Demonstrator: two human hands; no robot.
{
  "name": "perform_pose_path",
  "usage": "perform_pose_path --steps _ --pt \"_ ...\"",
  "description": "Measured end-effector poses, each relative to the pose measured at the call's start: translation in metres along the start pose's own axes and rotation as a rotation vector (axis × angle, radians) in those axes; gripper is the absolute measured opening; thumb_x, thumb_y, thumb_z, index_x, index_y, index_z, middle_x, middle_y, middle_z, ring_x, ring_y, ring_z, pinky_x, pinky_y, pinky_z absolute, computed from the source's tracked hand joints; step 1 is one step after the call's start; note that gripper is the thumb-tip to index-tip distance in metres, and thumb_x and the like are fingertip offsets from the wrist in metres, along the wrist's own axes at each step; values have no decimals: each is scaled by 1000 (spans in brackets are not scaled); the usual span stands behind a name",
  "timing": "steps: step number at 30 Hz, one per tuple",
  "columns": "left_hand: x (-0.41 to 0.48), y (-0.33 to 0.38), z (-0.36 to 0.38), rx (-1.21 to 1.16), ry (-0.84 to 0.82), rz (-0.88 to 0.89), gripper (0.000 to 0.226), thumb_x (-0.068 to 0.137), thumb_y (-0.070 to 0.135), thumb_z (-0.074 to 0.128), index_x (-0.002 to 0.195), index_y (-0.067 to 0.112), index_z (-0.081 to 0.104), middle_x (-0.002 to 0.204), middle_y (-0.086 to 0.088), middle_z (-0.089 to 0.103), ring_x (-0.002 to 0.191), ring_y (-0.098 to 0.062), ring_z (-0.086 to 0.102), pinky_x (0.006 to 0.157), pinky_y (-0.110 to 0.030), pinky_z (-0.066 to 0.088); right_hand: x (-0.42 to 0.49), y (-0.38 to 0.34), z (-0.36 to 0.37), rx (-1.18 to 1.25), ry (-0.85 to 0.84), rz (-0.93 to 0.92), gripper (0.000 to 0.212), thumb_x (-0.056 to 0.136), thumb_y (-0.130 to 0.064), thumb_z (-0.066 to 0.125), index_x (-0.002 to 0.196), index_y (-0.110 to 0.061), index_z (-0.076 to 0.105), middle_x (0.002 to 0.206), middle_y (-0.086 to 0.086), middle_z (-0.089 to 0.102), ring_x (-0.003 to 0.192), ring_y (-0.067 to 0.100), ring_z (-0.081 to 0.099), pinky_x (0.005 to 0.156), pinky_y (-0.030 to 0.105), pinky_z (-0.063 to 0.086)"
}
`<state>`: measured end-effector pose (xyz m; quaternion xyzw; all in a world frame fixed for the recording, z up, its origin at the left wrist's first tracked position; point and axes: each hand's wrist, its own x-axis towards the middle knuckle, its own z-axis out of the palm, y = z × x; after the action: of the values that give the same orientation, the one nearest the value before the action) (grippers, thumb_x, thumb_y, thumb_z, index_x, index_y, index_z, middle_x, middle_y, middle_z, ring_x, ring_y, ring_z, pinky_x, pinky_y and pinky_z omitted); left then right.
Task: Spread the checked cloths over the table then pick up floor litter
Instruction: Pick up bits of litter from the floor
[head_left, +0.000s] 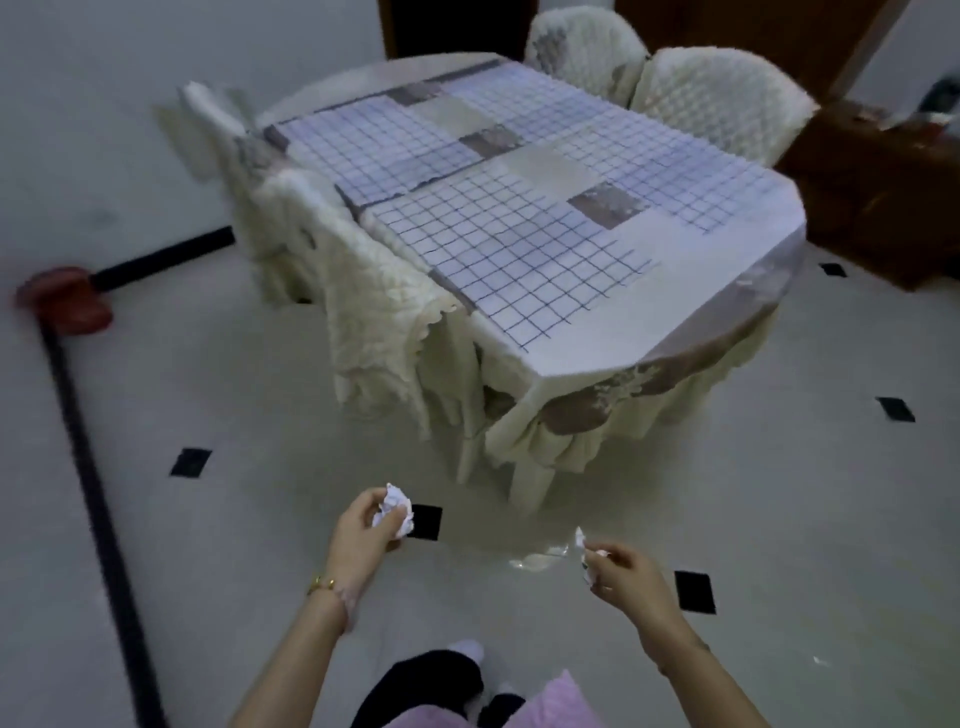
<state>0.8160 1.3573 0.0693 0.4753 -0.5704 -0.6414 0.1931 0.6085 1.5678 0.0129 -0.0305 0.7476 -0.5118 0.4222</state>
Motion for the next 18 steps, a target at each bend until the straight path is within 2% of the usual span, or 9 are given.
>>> perform_pose_path --steps 2,5,9,12,15,18 --pt "-34 -20 -19 -51 139 -50 11 81 22 61 79 12 57 73 -2 54 71 -14 51 69 -24 45 5 -4 11 -103 -119 -7 17 90 -10 58 104 -5 66 76 8 58 72 16 55 61 15 52" --pt "-85 -50 -39 -82 325 -108 15 90 10 52 76 13 56 69 -1 55 69 -15 53 67 -26 43 9 -8 32 -221 -243 -3 15 90 -3 55 103 1 63 72 10 54 66 17 49 60 23 45" --pt "-135 -92 -63 -151 488 -199 18 91 6 50 74 12 51 62 1 52 67 -16 50 63 -23 40 12 -9 71 -356 -410 -30 14 89 -1 57 100 2 65 68 9 53 62 17 46 52 18 45" --pt "-159 -118 -79 -244 638 -280 21 91 6 51 71 11 51 60 1 54 64 -16 50 59 -24 39 21 -11 109 -441 -518 -43 13 88 -3 60 98 2 67 66 10 53 61 17 47 55 20 45" --pt "-169 -145 -93 -356 719 -398 20 85 4 55 68 12 52 57 0 54 60 -18 48 54 -23 36 29 -16 151 -493 -592 -51 10 87 -6 61 92 0 67 69 14 54 65 19 47 58 23 43" --pt "-163 -167 -107 -465 818 -505 13 71 13 60 61 13 51 51 -2 56 61 -19 46 55 -23 33 40 -24 198 -516 -649 -81 7 88 -1 58 88 2 65 71 14 48 65 19 41 51 18 40"
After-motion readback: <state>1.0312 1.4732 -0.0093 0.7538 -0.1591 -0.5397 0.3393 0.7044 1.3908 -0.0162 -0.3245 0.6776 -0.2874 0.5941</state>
